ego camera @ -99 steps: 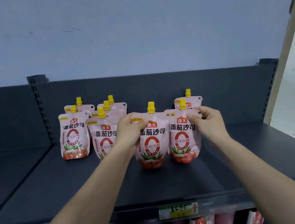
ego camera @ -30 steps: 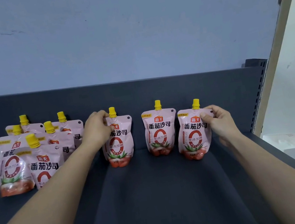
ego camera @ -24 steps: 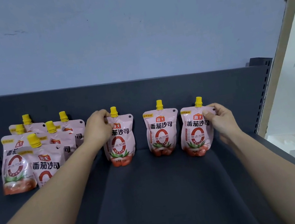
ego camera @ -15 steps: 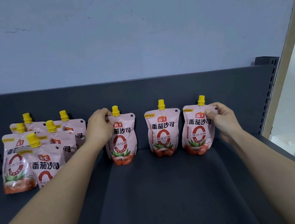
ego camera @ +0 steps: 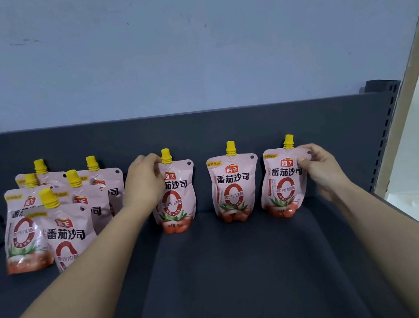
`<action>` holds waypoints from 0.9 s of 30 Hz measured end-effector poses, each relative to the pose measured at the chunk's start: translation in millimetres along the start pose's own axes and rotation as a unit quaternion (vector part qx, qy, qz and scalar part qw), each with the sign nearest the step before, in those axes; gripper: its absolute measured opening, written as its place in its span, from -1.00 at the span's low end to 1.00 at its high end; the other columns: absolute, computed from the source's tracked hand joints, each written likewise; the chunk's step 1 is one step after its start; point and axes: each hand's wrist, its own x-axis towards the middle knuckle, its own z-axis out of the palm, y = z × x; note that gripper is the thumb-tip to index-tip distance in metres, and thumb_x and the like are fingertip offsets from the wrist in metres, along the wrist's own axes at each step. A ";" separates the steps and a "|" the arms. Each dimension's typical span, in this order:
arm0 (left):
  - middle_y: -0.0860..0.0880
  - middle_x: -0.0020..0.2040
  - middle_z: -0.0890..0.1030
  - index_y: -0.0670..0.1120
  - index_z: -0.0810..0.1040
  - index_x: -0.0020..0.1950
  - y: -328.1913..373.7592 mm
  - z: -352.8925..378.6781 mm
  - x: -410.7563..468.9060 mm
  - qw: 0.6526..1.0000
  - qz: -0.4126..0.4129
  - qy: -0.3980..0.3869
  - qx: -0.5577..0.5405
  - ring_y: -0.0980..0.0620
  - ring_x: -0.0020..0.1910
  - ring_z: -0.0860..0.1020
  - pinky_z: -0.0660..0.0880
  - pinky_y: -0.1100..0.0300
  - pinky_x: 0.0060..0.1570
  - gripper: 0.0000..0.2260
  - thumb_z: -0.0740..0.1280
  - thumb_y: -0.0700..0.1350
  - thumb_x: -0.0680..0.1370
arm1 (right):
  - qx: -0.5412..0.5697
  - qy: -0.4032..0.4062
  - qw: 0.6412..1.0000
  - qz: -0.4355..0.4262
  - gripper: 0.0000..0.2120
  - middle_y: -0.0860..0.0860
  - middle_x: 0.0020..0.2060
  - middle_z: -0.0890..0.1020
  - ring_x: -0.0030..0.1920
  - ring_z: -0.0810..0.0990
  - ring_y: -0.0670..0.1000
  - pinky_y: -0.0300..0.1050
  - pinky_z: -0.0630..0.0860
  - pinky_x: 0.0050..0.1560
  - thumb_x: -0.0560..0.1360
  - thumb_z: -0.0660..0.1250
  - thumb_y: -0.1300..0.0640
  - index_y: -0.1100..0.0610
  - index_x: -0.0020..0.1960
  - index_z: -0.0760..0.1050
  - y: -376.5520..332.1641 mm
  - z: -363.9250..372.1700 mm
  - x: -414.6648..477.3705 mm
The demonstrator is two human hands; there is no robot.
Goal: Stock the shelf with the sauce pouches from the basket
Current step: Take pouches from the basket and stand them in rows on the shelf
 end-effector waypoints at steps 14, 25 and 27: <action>-0.16 0.26 0.44 -0.09 0.31 0.43 11.5 -13.8 -8.9 0.983 0.069 0.006 0.170 -0.18 0.26 0.38 0.35 -0.09 0.17 -0.48 0.36 -0.21 0.50 | -0.266 0.152 0.931 -0.197 -0.61 0.09 0.27 0.46 0.27 0.44 0.08 0.08 0.45 0.26 0.49 0.34 0.22 0.09 0.30 0.43 -12.3 14.1 -10.5; -0.08 0.36 0.43 -0.13 0.38 0.35 25.9 -64.7 -8.6 0.938 0.155 0.027 0.309 -0.08 0.42 0.29 0.16 -0.02 0.39 -0.57 0.34 -0.15 0.49 | -0.379 0.048 0.856 -0.349 -0.51 0.08 0.43 0.37 0.47 0.25 0.11 0.11 0.21 0.41 0.52 0.31 0.13 0.10 0.44 0.34 -69.0 95.4 -53.8; -0.08 0.37 0.43 -0.13 0.39 0.35 22.3 -82.3 -9.7 0.931 0.151 0.033 0.331 -0.08 0.44 0.27 0.13 -0.04 0.42 -0.56 0.36 -0.11 0.49 | -0.388 0.012 0.848 -0.361 -0.50 0.08 0.43 0.37 0.47 0.25 0.10 0.11 0.19 0.42 0.52 0.31 0.11 0.10 0.44 0.33 -76.9 116.3 -64.7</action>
